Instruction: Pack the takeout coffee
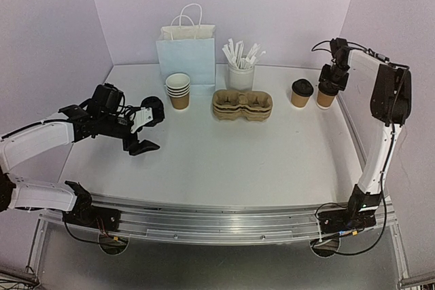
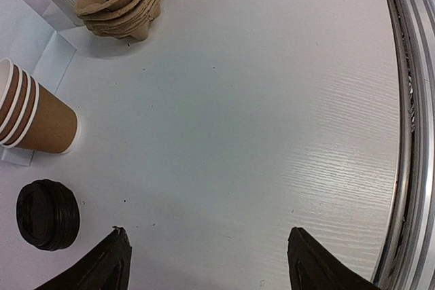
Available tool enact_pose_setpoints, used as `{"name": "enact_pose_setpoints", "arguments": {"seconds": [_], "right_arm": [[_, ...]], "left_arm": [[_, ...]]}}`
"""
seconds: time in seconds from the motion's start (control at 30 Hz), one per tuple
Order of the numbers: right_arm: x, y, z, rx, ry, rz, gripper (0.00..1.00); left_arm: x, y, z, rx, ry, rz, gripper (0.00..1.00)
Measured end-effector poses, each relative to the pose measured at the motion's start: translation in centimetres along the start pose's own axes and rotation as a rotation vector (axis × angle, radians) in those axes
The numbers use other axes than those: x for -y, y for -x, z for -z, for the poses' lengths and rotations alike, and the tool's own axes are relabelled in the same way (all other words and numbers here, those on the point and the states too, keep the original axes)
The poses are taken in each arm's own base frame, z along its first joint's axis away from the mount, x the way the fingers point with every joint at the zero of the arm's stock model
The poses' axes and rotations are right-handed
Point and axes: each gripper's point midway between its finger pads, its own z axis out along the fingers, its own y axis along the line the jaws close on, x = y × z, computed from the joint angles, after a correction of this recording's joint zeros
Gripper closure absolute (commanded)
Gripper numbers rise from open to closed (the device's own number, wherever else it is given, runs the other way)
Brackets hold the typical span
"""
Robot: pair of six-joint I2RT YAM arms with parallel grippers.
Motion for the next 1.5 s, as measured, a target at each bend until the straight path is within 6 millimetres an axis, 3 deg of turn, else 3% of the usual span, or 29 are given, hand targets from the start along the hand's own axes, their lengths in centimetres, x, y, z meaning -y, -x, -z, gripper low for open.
{"name": "enact_pose_setpoints", "arguments": {"seconds": [0.07, 0.3, 0.6, 0.83, 1.03, 1.2, 1.33, 1.43, 1.5], "right_arm": [[-0.1, 0.0, -0.2, 0.001, 0.001, -0.001, 0.63], [-0.5, 0.0, -0.4, 0.006, 0.026, -0.001, 0.23], [-1.1, 0.0, 0.1, -0.006, 0.062, 0.027, 0.05], [-1.6, 2.3, 4.0, 0.06, 0.106, 0.042, 0.04], [-2.3, 5.2, 9.4, 0.168, 0.185, 0.036, 0.04], [-3.3, 6.0, 12.6, 0.204, 0.271, 0.033, 0.06], [-4.2, 6.0, 13.7, 0.204, 0.329, 0.029, 0.09], [-4.2, 6.0, 13.9, 0.204, 0.326, 0.027, 0.11], [-4.0, 6.0, 13.8, 0.206, 0.312, 0.029, 0.12]], "left_arm": [[-0.1, 0.0, 0.0, -0.003, 0.001, 0.001, 0.21], [-0.2, 0.0, 0.1, -0.003, 0.005, -0.002, 0.2], [-0.3, 0.1, 0.1, 0.0, 0.007, -0.004, 0.19], [-2.0, 1.9, 0.9, 0.033, 0.059, 0.0, 0.16], [-6.9, 5.7, 3.2, 0.091, 0.172, 0.041, 0.14], [-14.2, 8.8, 5.6, 0.127, 0.289, 0.122, 0.13], [-19.6, 11.0, 7.3, 0.149, 0.365, 0.138, 0.13], [-21.9, 12.4, 7.2, 0.163, 0.383, 0.125, 0.13], [-22.3, 12.6, 6.8, 0.162, 0.373, 0.121, 0.13]]}}
